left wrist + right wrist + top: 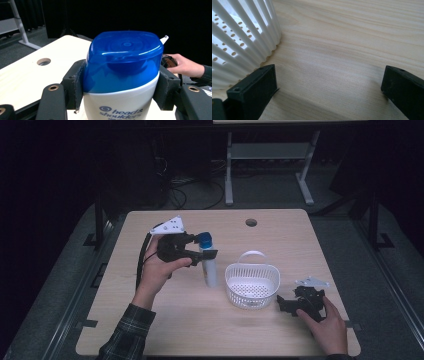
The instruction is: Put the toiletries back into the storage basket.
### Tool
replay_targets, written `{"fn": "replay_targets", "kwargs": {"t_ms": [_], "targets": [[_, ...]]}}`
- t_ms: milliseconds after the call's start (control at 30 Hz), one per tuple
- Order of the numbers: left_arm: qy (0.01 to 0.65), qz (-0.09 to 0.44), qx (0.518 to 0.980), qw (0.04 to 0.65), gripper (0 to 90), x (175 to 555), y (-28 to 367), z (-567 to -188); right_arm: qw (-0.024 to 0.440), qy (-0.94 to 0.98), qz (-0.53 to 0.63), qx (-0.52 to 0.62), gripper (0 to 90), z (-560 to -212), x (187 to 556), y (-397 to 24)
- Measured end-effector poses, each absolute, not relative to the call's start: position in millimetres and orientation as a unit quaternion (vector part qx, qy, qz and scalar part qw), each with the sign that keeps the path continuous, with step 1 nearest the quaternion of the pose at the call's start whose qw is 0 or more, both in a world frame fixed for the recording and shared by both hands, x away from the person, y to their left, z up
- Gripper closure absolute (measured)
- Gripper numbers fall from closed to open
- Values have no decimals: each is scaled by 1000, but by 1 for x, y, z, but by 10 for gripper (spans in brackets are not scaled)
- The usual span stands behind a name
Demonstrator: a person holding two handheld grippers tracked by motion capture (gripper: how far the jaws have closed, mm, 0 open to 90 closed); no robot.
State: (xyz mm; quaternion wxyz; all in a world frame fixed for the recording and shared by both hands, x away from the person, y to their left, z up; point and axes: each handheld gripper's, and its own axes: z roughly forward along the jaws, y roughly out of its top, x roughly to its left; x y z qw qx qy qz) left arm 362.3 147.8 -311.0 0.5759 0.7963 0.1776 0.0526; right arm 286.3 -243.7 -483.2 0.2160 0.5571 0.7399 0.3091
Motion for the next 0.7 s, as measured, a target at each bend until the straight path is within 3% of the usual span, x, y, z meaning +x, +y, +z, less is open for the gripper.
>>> {"fn": "replay_targets", "kwargs": {"t_ms": [700], "targets": [[146, 50, 800, 580, 363, 365, 117, -293, 217, 740, 309, 556, 0, -483, 286, -244]]}}
